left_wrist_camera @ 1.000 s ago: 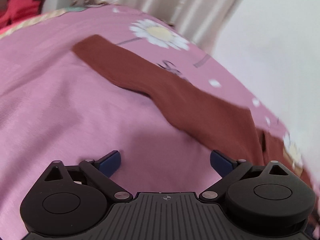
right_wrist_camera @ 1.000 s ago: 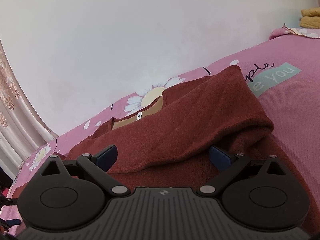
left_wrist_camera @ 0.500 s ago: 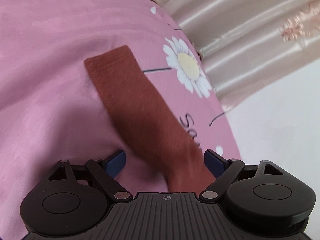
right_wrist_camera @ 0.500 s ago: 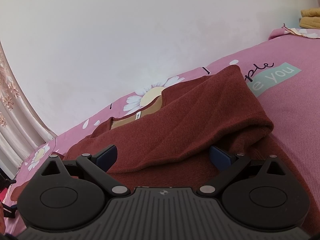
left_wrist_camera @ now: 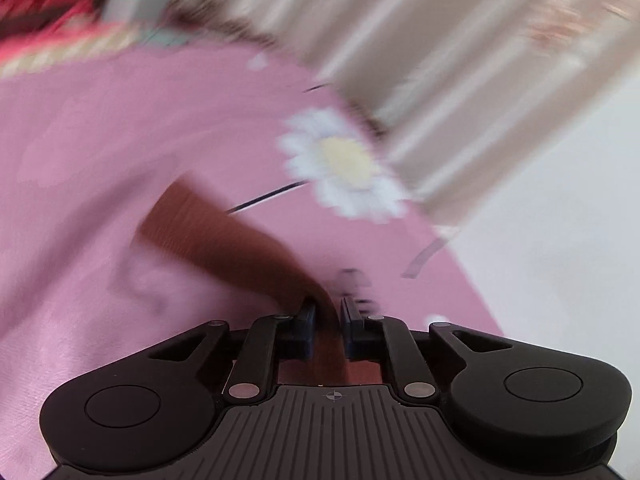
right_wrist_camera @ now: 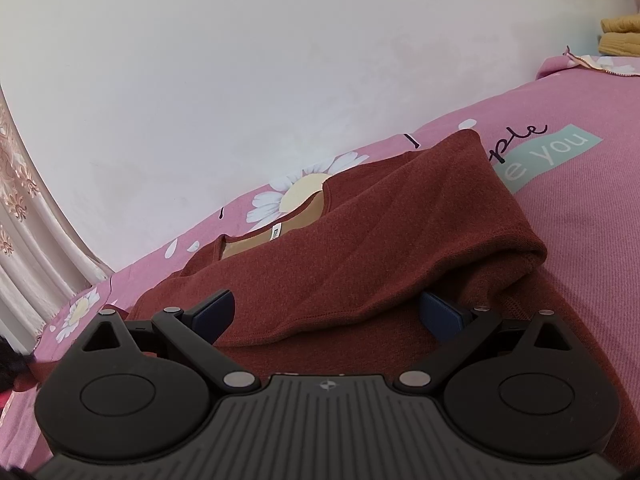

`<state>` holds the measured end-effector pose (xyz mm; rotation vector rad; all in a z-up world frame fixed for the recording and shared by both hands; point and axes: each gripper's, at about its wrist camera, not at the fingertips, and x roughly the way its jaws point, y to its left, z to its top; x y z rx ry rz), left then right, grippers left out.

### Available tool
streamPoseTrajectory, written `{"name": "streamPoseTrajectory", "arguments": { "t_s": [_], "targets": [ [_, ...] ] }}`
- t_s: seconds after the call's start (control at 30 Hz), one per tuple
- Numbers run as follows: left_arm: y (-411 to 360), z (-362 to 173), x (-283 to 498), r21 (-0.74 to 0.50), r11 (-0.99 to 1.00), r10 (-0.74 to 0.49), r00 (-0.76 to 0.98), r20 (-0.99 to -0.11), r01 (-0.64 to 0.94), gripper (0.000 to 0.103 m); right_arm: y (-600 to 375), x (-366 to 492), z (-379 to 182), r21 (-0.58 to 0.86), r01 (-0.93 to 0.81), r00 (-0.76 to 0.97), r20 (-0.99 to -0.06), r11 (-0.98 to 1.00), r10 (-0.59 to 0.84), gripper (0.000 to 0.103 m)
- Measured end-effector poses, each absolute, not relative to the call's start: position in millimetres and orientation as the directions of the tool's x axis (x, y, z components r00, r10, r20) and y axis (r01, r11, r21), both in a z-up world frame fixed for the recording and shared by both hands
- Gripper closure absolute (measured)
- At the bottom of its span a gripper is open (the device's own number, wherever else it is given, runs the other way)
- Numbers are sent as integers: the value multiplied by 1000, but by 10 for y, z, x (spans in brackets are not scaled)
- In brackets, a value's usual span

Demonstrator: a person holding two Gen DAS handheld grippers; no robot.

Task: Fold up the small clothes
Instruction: 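Lift the held sleeve and fold it across the sweater body, release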

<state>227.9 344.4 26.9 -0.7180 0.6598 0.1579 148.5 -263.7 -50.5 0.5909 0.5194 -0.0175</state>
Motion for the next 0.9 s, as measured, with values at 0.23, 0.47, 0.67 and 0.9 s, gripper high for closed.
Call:
{"name": "streamPoseTrajectory", "arguments": {
  "t_s": [0.23, 0.47, 0.67, 0.9],
  "targets": [
    [1963, 1126, 2169, -424, 901, -299, 838, -456, 90, 29, -2646, 1482, -511, 537, 162, 873, -468, 828, 133, 4],
    [138, 1234, 1932, -209, 797, -587, 644, -491, 567, 4, -2676, 1471, -522, 552, 161, 876, -462, 818, 139, 4],
    [133, 1213, 1730, -105, 806, -565, 705, -429, 582, 0, -2691, 1468, -535, 560, 160, 877, -459, 813, 144, 4],
    [958, 665, 1997, -170, 955, -295, 822, -486, 242, 0, -2736, 1426, -530, 580, 167, 882, -449, 797, 142, 4]
  ]
}}
